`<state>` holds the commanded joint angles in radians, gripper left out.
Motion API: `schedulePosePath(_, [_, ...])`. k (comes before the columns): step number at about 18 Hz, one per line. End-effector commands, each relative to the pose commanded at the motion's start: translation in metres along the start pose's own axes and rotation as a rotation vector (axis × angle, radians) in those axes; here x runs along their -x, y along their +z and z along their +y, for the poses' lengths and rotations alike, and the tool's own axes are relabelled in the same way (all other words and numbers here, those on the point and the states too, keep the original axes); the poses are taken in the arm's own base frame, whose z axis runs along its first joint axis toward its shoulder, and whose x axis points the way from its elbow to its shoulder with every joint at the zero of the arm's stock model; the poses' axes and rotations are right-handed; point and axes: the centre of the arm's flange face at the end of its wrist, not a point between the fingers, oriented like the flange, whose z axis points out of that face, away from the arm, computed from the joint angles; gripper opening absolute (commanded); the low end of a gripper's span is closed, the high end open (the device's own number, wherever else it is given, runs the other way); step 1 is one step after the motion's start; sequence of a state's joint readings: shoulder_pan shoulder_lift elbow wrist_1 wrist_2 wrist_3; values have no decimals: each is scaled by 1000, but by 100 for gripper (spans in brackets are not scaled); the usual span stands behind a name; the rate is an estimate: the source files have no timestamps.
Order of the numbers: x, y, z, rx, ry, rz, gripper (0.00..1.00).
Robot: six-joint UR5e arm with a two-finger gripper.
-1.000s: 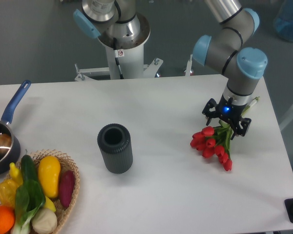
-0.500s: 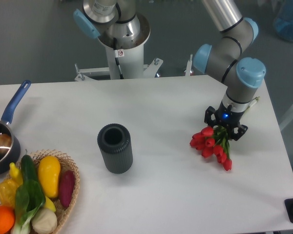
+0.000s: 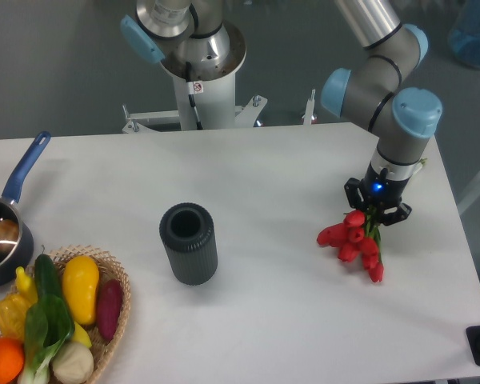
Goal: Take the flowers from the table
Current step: 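Lift the gripped red tulips up off the table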
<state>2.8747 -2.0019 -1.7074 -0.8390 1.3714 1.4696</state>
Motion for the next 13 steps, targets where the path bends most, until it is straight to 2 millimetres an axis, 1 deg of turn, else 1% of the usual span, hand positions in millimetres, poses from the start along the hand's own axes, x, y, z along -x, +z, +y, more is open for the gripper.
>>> schedulePosePath(1, [5, -6, -2, -1, 2, -10, 0])
schedulePosePath(3, [7, -14, -4, -1, -1, -25, 0])
schedulePosePath(5, [16, -30, -8, -3, -3, -47, 0])
schedulePosePath(8, [34, -56, -12, 42, -12, -16, 0])
schedulePosePath(10, [43, -73, -18, 51, -6, -15, 0])
schedulePosePath(11, [45, -78, -21, 49, -1, -20, 0])
schedulePosePath(13, [43, -87, -30, 44, 12, -30, 0])
